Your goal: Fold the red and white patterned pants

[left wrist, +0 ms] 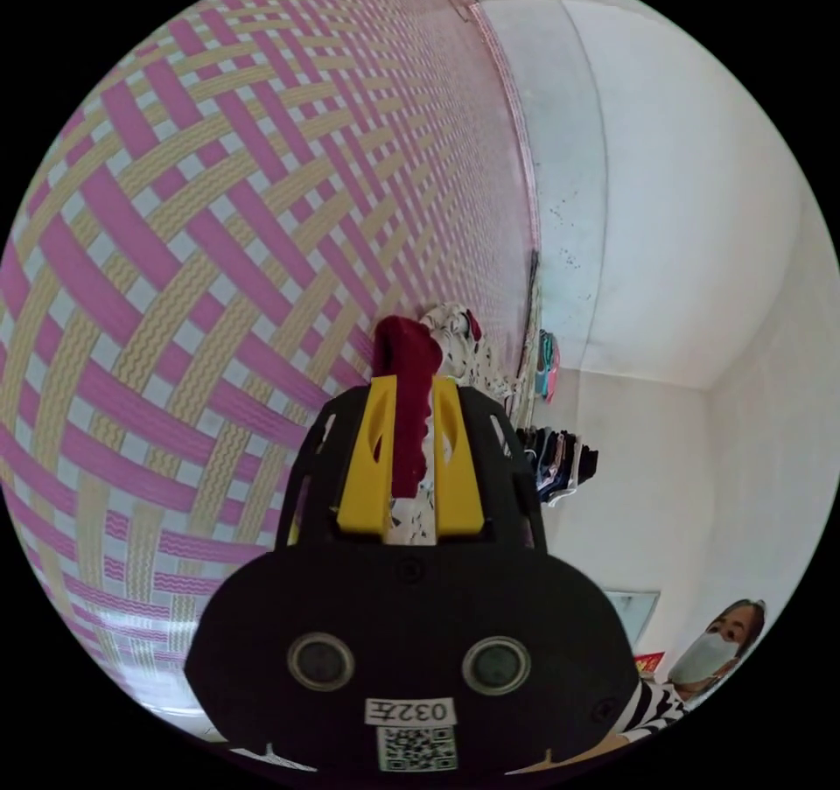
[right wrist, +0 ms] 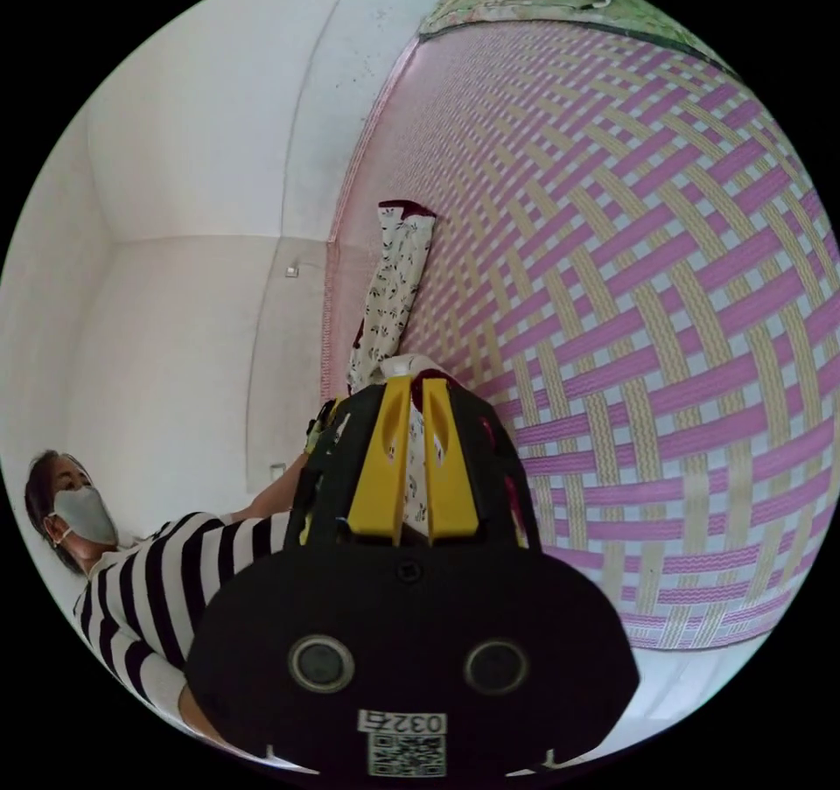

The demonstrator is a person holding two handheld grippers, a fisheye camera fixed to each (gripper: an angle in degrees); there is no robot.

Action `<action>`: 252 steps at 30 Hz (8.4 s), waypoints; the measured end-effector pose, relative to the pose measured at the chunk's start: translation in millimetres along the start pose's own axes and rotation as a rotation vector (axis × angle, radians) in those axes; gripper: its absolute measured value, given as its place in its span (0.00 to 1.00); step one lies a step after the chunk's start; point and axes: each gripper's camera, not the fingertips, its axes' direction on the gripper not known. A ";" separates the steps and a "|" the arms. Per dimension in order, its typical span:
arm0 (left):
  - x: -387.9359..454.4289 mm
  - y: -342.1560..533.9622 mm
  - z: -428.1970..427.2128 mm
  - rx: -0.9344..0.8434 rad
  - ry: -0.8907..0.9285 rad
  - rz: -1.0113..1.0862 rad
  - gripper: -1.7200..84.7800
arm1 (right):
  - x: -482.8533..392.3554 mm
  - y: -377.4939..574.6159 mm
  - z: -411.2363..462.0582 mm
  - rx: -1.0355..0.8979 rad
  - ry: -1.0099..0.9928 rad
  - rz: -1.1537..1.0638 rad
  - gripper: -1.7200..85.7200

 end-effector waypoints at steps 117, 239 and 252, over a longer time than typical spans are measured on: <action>-15.6 83.9 190.7 -0.175 -0.491 0.355 0.01 | -110.2 -138.7 206.9 -0.150 0.607 -0.197 0.01; -160.5 0.2 139.1 0.115 0.294 -0.292 0.05 | -156.0 -148.5 151.6 -0.001 0.357 -0.099 0.08; -182.6 87.5 100.0 -0.168 0.144 -0.286 0.03 | -79.7 -28.8 68.4 -0.022 0.222 0.258 0.10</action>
